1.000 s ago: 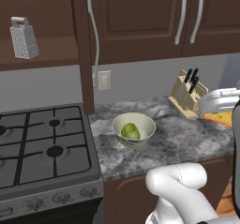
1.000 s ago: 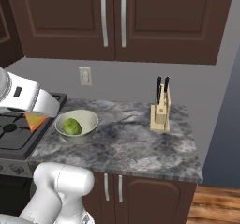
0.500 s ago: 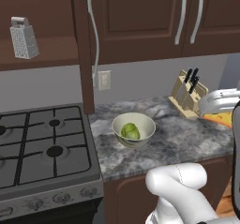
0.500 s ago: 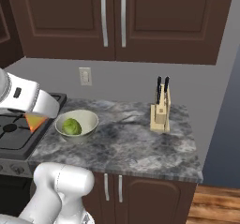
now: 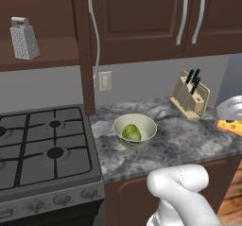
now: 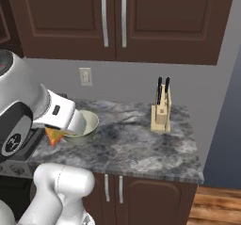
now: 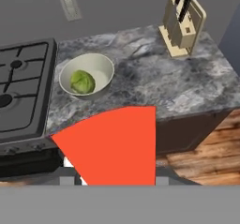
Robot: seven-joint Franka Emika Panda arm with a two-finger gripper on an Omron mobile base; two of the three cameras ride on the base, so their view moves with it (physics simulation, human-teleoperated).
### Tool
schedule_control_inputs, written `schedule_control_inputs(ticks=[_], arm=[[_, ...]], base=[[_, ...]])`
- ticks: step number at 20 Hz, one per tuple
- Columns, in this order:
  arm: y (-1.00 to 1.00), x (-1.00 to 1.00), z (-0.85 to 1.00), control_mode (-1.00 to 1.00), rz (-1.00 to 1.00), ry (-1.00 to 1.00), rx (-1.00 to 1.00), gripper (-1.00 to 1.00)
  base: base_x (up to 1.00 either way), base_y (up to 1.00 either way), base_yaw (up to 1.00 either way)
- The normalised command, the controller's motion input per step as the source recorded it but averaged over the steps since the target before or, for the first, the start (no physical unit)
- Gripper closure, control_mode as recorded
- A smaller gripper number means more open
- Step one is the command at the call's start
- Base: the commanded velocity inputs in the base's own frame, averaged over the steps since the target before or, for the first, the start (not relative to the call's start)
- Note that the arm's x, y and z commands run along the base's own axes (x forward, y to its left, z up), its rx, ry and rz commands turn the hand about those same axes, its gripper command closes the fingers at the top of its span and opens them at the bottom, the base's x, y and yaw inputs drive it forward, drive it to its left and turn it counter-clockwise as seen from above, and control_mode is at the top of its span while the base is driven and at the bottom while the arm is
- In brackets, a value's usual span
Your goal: Pick the cheese from the fridge and the cheese grater from the cabinet and place them next to the salad bowl.
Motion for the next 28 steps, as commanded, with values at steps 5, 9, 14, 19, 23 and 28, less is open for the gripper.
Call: schedule_control_inputs(ticks=[5, 9, 14, 19, 23, 28], arm=[[-0.32, 0.39, -0.62, -1.0, -0.09, 0.04, 0.0, 1.0], [-0.02, 0.86, -0.68, -1.0, -0.18, 0.0, 0.0, 1.0], [-0.03, 0.99, -0.29, -1.0, -0.06, 0.0, 0.0, 1.0], [-0.05, 0.73, -0.02, -1.0, 0.02, 0.0, 0.0, 1.0], [0.0, 0.47, -0.03, -1.0, 0.05, 0.0, 0.0, 1.0], [0.0, 0.58, -0.11, -1.0, 0.05, 0.02, 0.0, 1.0]], base=[[0.0, 0.0, 0.0], [0.0, 0.0, 0.0], [0.0, 0.0, 0.0], [0.0, 0.0, 0.0], [0.0, 0.0, 0.0], [0.0, 0.0, 0.0]])
